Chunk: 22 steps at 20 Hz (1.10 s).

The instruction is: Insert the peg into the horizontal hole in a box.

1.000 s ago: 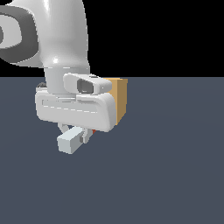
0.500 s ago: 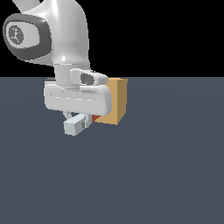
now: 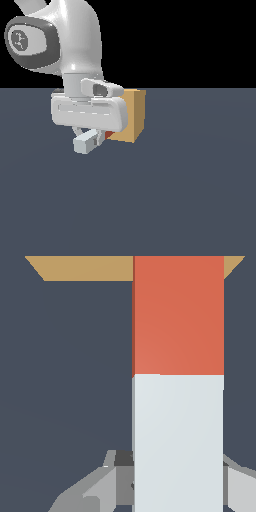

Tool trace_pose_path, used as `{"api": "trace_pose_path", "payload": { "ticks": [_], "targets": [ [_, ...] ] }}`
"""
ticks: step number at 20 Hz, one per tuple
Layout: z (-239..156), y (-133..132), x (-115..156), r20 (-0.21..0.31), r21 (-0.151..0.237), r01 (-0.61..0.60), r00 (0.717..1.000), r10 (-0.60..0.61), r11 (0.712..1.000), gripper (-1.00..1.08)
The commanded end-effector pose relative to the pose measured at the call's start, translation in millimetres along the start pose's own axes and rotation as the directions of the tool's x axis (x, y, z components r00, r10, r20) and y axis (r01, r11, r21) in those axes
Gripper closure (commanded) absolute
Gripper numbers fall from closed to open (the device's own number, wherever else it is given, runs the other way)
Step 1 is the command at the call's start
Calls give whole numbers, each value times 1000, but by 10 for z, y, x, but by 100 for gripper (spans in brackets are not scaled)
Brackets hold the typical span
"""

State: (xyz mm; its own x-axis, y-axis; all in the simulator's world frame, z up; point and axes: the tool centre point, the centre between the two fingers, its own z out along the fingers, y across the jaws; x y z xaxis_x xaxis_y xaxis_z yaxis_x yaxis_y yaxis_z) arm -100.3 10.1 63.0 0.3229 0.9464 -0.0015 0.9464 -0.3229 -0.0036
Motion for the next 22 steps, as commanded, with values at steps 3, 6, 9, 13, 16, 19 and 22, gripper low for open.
{"api": "trace_pose_path", "payload": {
  "ticks": [3,6,9,13,16,19,22],
  "targets": [
    [0,0,15,0,0,0,1000,0,1000,108],
    [-3,-2,94,0,0,0,1000,0,1000,108],
    [-5,-4,243,-1,-1,0,1000,0,1000,108],
    [-14,-5,549,-1,-2,1,1000,-1,1000,108],
    [-21,-2,769,-2,-3,1,1000,-1,1000,108],
    [-23,5,921,-2,-4,1,1000,-1,1000,108],
    [-26,9,999,-2,-4,1,1000,-1,1000,108]
  ]
}}
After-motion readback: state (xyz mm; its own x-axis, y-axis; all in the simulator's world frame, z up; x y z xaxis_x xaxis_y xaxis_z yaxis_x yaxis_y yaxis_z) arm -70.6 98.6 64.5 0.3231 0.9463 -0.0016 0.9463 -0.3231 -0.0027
